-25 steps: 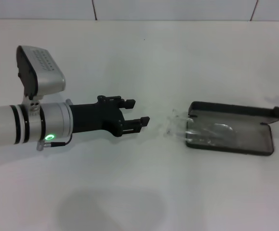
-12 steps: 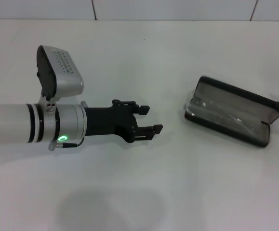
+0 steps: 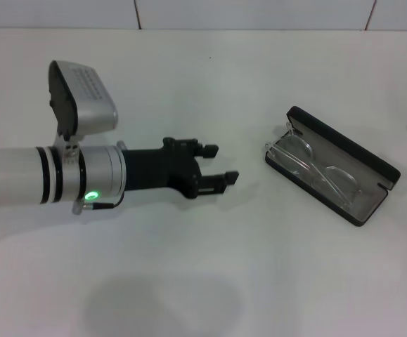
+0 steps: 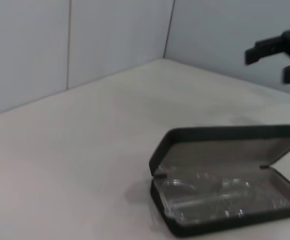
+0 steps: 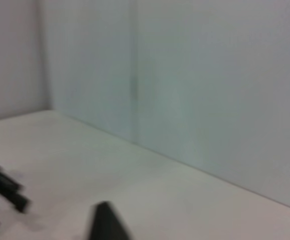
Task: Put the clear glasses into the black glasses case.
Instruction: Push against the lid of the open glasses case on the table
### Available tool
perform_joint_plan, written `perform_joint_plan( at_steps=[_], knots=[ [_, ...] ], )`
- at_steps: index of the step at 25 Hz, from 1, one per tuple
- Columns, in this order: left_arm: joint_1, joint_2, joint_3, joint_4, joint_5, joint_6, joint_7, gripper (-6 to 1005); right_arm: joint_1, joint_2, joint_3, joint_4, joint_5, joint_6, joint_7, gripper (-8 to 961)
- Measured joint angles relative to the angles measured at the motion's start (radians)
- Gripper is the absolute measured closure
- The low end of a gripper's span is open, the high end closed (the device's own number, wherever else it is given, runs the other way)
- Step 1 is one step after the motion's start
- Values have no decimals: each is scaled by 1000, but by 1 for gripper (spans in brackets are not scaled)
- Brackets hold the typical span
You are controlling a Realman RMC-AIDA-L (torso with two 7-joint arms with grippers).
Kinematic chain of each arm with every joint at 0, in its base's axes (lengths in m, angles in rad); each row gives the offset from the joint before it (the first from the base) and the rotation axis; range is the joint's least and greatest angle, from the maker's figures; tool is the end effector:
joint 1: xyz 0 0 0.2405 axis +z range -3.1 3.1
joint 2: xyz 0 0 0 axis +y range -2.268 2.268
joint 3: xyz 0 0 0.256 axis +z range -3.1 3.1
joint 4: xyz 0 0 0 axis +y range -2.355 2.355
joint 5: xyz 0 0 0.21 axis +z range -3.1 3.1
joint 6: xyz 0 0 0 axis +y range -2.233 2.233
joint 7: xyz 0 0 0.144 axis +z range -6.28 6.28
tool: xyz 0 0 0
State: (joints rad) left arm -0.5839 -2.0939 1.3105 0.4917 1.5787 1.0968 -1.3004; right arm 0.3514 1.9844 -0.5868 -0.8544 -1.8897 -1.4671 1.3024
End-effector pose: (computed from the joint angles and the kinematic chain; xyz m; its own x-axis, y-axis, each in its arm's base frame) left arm -0.2363 0.3454 -0.0875 0.8638 0.3221 0.3875 0.4187 -0.8867 -0.1961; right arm 0.3261 0.3228 0.1025 0.8507 -0.2133 -0.4805 -0.4760 -0.7004 -0.5319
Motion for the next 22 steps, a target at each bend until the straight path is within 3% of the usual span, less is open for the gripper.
perform_joint_plan(
  at_steps=[2,7,15,18,22],
  knots=[
    [0,0,0,-3,-44,0,15,336,5,22,0,27,16,79,-1,84],
    [2,0,2,-29,-216,-26,106,339,44,27,-22,85,14,102,-12,83],
    [-62,-11,12,-108,-245,-171,138,337,61,29,-63,107,5,110,-17,84],
    [-84,-13,51,-141,-291,-233,173,337,62,30,-79,111,8,110,-17,83],
    [-98,-14,187,-153,-424,-300,204,338,65,30,-136,115,9,117,-17,83]
  ],
)
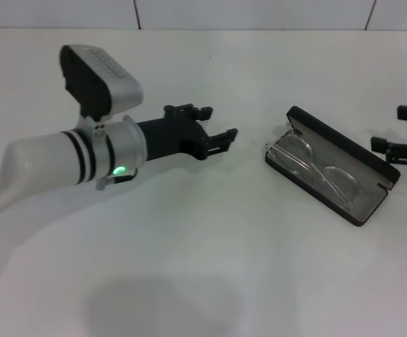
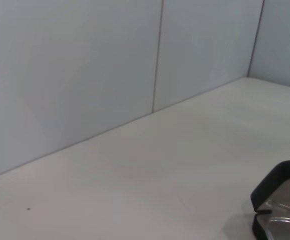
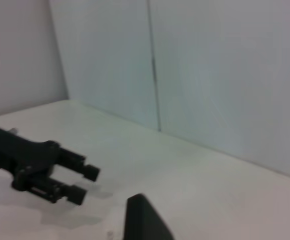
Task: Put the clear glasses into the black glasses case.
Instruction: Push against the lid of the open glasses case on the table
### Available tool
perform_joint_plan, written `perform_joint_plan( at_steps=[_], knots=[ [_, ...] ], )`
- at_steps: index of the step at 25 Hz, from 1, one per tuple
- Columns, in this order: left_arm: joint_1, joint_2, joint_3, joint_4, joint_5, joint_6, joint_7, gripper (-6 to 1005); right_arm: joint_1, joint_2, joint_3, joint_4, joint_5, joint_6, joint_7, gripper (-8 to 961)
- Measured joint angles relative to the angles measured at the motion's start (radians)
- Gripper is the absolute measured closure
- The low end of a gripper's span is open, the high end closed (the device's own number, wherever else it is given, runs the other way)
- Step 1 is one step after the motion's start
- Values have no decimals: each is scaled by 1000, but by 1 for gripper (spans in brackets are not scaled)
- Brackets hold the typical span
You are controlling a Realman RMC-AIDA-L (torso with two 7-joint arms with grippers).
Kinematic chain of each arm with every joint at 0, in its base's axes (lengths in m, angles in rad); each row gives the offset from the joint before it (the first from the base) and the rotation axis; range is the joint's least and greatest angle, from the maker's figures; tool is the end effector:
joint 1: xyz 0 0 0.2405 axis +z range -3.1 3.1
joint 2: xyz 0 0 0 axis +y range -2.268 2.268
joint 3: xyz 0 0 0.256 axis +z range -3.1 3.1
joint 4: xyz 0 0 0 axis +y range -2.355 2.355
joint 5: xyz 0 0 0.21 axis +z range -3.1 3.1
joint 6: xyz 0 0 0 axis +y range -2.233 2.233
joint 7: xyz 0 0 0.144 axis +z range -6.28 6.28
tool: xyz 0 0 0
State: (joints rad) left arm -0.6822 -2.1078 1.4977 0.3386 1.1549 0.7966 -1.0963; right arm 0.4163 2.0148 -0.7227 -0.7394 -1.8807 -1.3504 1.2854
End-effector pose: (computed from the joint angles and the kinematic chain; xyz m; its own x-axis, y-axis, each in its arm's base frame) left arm -0.2299 0.3786 -0.1051 0.8529 0.3040 0.4244 0.4752 -0.7886 -0.3903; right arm 0.3108 0.3420 0.0503 0.8506 -0.2563 -0.4590 -0.4746 -0.7501 -0.4605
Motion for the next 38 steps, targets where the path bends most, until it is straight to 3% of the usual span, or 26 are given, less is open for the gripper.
perform_joint_plan(
  at_steps=[5,12,17,26,36,38],
  knots=[
    [-2,2,102,28,-99,-3,13,339,4,7,-42,17,36,85,0,83],
    [77,10,97,130,-156,41,21,340,91,8,-68,90,61,199,-20,83],
    [133,14,95,163,-238,106,72,341,133,5,-203,118,54,325,-21,83],
    [183,19,10,159,-290,298,123,342,145,9,-308,108,68,307,-16,84],
    [184,22,1,153,-289,311,124,343,189,11,-351,114,87,267,-23,84],
    [182,22,1,150,-289,311,124,344,218,12,-429,120,127,274,-27,84]
  ],
)
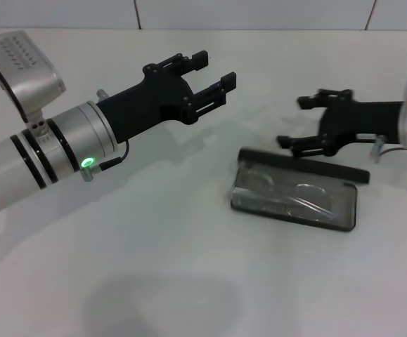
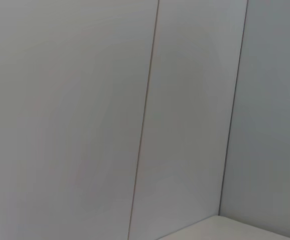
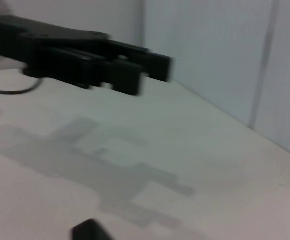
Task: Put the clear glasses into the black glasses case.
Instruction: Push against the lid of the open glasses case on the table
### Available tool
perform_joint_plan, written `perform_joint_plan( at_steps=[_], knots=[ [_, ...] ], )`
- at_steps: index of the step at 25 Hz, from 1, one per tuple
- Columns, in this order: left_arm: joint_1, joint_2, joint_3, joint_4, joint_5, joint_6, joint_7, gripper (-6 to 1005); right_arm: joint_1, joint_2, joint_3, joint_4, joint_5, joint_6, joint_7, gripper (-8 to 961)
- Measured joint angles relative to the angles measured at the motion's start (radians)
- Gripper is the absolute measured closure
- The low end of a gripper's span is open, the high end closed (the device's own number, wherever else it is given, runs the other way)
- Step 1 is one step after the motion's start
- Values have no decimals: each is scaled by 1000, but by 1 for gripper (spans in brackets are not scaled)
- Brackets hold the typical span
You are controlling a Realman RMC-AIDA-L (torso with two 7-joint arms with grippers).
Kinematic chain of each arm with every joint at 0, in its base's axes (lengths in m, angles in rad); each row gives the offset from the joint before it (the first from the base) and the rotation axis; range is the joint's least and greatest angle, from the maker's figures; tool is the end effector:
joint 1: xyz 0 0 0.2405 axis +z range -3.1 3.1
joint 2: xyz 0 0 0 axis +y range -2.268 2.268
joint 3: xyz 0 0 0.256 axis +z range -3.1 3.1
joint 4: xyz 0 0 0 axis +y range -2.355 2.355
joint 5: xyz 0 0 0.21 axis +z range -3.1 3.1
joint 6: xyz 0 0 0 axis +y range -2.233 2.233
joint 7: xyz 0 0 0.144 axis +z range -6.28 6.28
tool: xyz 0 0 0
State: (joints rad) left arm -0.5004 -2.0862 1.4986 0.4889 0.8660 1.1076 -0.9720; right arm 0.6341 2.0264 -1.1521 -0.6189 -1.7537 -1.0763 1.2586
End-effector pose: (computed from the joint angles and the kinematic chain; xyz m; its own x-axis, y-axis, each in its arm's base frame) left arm -0.2141 0.3554 -0.0582 0.6710 0.1309 0.7298 0.5006 -0.8061 -0.3157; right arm 0.2318 0.3952 -0.0279 0.9515 -0.1220 -0.2825 -0.2343 -0.8824 -0.4081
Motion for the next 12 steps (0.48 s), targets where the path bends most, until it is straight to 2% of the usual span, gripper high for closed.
perform_joint_plan(
  at_steps=[4,8,10,12],
  knots=[
    [-1,0,0,-1,0,-1,0,343,26,0,-80,-9,44,1,-5,84],
    [2,0,0,-1,1,-2,1,342,37,0,-116,-23,59,2,-5,84],
    [6,0,-3,-1,1,-1,1,342,29,-1,-115,-33,59,6,-5,84],
    [13,0,-7,-1,0,0,1,342,-42,-7,-70,-105,65,16,-4,85]
  ],
)
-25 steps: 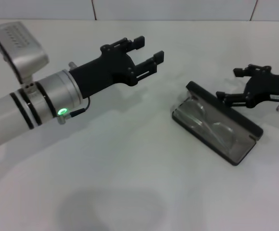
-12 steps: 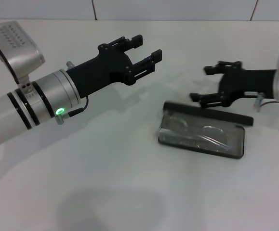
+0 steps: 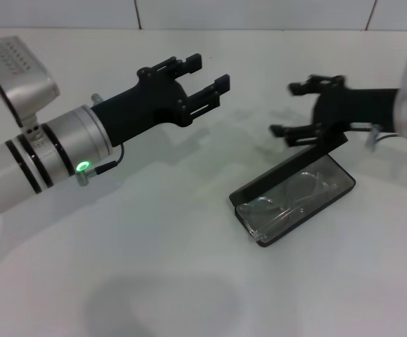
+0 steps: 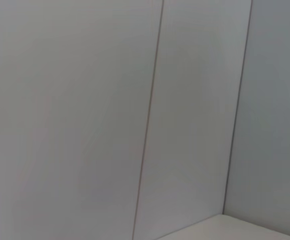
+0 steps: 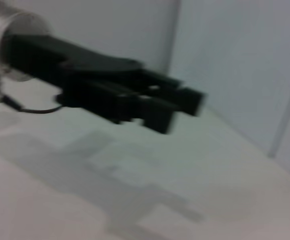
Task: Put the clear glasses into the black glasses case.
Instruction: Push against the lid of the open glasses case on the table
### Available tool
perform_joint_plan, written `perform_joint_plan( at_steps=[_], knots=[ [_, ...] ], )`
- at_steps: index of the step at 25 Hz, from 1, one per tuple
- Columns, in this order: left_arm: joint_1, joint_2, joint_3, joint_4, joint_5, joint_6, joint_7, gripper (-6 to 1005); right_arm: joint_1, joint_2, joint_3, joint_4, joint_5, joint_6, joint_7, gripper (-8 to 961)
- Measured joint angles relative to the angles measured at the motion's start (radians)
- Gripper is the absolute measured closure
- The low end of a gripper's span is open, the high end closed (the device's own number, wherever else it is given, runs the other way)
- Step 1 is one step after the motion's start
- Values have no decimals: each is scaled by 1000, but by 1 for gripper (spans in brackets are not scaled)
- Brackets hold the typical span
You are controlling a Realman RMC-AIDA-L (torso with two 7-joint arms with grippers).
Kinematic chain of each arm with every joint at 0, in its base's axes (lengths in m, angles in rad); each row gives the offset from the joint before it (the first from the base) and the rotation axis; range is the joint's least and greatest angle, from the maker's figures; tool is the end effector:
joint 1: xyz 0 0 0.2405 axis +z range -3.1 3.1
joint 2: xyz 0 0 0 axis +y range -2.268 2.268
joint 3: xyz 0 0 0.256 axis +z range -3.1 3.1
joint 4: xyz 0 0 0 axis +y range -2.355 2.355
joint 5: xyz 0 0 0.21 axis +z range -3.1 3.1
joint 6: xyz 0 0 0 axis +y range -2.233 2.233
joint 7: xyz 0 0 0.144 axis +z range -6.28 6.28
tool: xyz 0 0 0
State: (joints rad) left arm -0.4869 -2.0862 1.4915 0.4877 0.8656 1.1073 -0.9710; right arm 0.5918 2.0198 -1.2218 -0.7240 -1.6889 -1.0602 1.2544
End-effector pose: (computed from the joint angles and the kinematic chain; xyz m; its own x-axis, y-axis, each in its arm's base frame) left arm -0.2196 0.3532 -0.0570 0.6669 0.1386 0.7321 0.5156 -0.7952 -0.3191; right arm 0.2197 0.3968 -0.0179 0.9558 -0.0476 -0.2901 -0.1795 -0.8761 -0.4475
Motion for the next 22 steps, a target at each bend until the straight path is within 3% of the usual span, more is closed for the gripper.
perform_joint_plan(
  at_steps=[4,7,13,22],
  knots=[
    [15,2,-2,0,-1,1,0,342,-66,-1,42,-59,1,3,0,86],
    [16,3,-2,-2,1,1,0,342,-161,-7,81,-125,-6,9,0,87],
    [11,3,-2,-9,2,-4,0,342,-242,-8,81,-177,-11,94,0,88],
    [-11,3,-2,-11,9,-8,0,342,-207,-2,32,-109,-21,114,2,86]
  ],
)
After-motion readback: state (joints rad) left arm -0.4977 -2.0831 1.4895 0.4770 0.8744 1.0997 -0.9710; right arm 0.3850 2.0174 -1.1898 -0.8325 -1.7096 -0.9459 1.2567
